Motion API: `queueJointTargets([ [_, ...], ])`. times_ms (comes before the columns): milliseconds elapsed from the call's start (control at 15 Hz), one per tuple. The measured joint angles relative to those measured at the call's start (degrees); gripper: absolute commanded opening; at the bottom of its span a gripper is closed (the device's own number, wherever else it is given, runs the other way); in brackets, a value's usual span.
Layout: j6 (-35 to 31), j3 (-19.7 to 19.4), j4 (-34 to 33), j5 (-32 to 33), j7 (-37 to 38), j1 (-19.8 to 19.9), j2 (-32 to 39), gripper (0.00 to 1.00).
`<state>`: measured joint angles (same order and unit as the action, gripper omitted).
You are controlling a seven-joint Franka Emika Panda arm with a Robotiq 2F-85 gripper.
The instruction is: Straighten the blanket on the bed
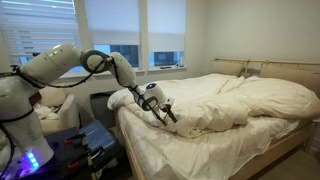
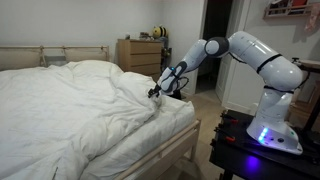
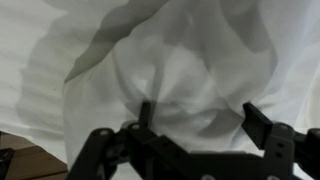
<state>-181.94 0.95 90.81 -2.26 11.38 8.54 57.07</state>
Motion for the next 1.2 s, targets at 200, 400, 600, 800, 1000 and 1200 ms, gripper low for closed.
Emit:
queueJointTargets([
  [200, 0.00, -0.13, -0.24, 0.00, -0.10, -0.07, 0.03, 0.38],
  [400, 1.65, -0.84, -0.32, 0.00, -1.16, -0.84, -0.16, 0.16],
  [600, 10.84, -1.05, -1.15, 0.58, -4.82, -2.08, -1.41, 0.00],
  [800, 21.99, -1.56, -2.52, 1.88, -7.89, -3.94, -3.12, 0.00],
  [1000, 32.07, -2.38, -4.62, 4.36, -10.24, -5.65, -4.15, 0.00],
  [1200, 38.41, -3.56, -6.92, 6.73, -11.21, -6.86, -4.28, 0.00],
])
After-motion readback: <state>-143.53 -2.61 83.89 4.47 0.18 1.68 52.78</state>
